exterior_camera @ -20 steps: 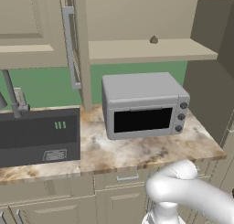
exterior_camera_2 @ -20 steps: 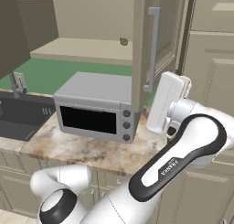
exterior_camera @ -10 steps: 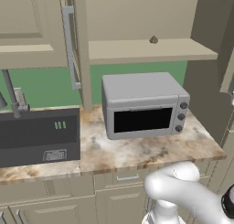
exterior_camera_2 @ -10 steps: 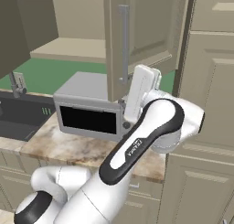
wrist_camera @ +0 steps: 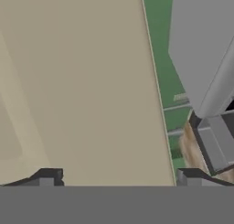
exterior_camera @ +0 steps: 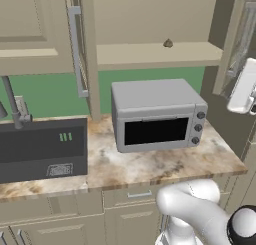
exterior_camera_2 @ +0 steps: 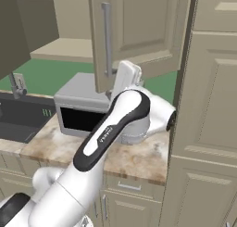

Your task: Pick the avocado and bread from the counter and place them on the plate. Then pick the jam from the cabinet and place it next to the plate. Lastly close the cabinet door.

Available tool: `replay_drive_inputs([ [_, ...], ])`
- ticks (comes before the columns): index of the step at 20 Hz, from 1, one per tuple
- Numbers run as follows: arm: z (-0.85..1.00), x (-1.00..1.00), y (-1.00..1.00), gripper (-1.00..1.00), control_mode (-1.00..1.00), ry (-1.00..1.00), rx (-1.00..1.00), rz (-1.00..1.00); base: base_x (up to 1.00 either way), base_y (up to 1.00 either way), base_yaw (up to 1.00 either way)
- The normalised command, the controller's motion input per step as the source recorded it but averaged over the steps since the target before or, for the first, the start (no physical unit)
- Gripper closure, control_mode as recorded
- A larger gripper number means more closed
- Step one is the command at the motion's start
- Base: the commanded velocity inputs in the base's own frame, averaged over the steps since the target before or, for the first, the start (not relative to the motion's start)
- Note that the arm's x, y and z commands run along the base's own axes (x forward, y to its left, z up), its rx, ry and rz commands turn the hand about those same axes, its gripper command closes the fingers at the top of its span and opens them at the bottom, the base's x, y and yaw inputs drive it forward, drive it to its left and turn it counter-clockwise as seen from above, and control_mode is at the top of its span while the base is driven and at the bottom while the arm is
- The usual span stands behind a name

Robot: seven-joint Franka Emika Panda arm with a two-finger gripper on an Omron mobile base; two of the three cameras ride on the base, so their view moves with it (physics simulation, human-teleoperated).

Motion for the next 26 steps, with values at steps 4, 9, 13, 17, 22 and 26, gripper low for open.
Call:
replay_drive_inputs([
  [4, 0.66, 0.58, 0.29, -1.0, -1.0, 0.0, 0.0, -0.04, 0.0, 0.0, 0.0],
  [9, 0.84, 0.68, 0.2, -1.0, -1.0, 0.0, 0.0, -0.03, 0.0, 0.0, 0.0],
  [13, 0.81, 0.75, 0.15, -1.0, -1.0, 0.0, 0.0, -0.02, 0.0, 0.0, 0.0],
  [17, 0.78, 0.71, 0.11, -1.0, -1.0, 0.0, 0.0, -0.03, 0.0, 0.0, 0.0],
  [22, 0.79, 0.61, 0.11, -1.0, -1.0, 0.05, -0.01, -0.08, 0.0, 0.0, 0.0],
  [26, 0.69, 0.53, 0.13, -1.0, -1.0, 0.08, -0.05, -0.12, 0.0, 0.0, 0.0],
])
